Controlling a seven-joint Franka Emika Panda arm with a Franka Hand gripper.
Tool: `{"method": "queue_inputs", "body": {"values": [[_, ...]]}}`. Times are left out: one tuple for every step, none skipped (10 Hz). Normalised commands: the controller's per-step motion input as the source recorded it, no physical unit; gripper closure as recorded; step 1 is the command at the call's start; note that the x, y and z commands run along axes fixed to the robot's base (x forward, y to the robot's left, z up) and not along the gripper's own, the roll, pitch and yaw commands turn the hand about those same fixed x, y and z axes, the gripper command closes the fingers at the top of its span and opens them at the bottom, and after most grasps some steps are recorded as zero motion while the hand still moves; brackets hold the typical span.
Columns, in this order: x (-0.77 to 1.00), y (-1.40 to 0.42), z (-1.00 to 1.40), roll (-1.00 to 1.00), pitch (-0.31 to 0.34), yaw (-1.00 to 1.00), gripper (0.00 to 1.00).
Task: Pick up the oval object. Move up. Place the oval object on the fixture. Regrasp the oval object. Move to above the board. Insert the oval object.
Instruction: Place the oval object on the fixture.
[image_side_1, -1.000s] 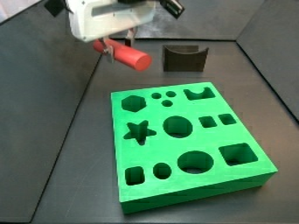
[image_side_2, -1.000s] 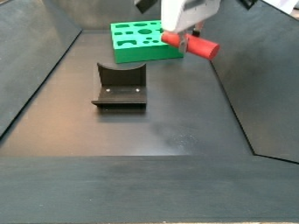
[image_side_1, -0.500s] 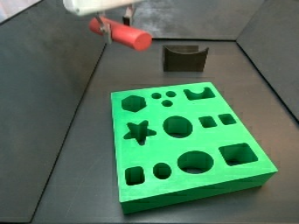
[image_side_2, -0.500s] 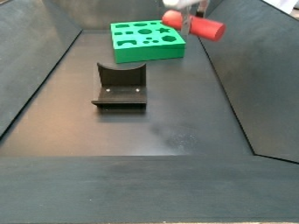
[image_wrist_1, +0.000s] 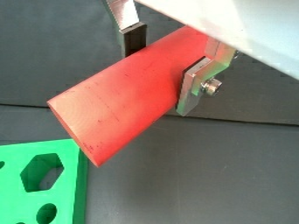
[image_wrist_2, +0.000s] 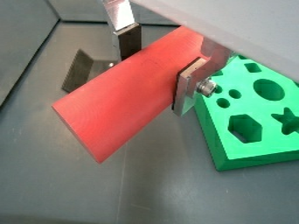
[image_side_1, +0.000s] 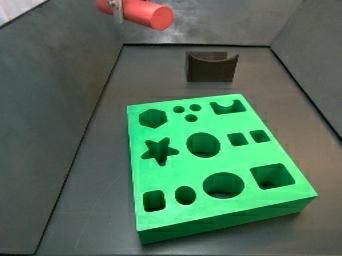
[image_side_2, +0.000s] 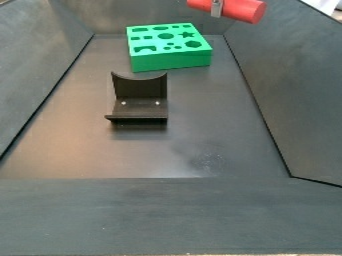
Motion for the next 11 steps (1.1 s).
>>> {"method": "queue_inputs", "body": {"values": [[1.00,0.62,-0.03,-0.05,-0.029,-1.00,1.00],[1.00,0.58,-0.03,-0.05,-0.027,-1.00,1.00],[1.00,0.52,-0.03,-0.05,-0.026,-1.00,1.00],[1.00,0.46,-0.03,-0.05,-0.024,-1.00,1.00],[1.00,0.42,-0.04,-0.05,-0.022,-1.00,1.00],[1.00,0.37,-0.04,-0.06,-0.018,-1.00,1.00],[1.00,0.34,-0.04,-0.06,-0.013,-1.00,1.00],[1.00,0.31,-0.03,-0.07,-0.008,-1.00,1.00],[1.00,0.28,-0.03,-0.09,0.003,-1.00,1.00],[1.00,0.24,-0.03,-0.12,0.020,-0.86,1.00],[1.00,0.22,-0.03,-0.12,0.035,-0.63,1.00]]}}
